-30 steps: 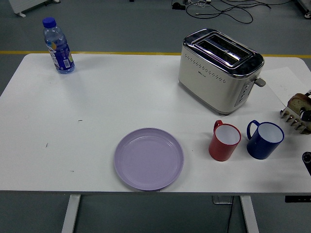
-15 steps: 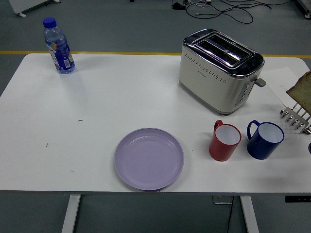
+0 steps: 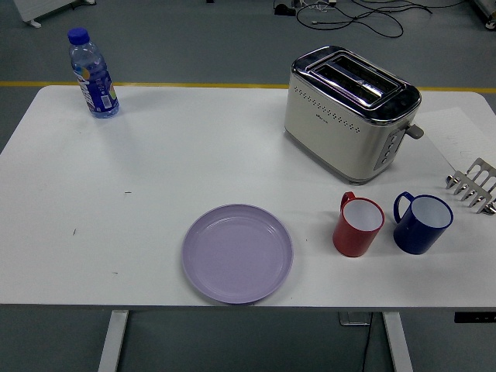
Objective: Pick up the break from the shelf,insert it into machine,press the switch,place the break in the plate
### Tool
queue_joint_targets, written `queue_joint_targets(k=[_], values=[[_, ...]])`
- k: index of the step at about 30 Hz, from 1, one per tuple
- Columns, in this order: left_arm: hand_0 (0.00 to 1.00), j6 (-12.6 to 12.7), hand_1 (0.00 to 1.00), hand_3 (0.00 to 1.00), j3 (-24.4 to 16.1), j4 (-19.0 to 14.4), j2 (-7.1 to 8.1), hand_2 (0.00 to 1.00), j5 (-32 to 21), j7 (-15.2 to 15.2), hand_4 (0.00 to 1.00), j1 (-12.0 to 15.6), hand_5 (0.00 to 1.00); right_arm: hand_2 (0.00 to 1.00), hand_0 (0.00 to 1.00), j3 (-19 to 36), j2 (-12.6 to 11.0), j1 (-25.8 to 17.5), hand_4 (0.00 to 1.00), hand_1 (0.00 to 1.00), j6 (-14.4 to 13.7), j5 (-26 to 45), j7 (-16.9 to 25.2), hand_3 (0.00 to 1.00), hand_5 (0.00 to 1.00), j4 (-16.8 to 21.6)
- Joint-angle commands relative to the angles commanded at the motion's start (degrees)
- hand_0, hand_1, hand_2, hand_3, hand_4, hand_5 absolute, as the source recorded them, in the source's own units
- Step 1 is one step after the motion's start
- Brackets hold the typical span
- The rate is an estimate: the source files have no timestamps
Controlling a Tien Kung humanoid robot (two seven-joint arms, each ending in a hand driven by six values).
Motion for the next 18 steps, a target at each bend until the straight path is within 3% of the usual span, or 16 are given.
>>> queue_joint_targets(k=[9,18], values=[[0.672,0.80,0.708,0.839,0.63,0.00,0.00,0.749,-0.20,0.50,0.556,-0.12,0.998,0.269,0.100,-10.57,0.58,12.27,0.554,0.148,1.10,8.12,2.08,0.435,0.002,-6.33],[0.671,1.18,0.702,0.834,1.69,0.00,0.00,0.744,-1.06,0.72,0.554,0.18,0.998,0.260,0.083,-21.01,6.19,20.43,0.592,0.142,1.87,11.43,4.62,0.427,0.002,-14.60]])
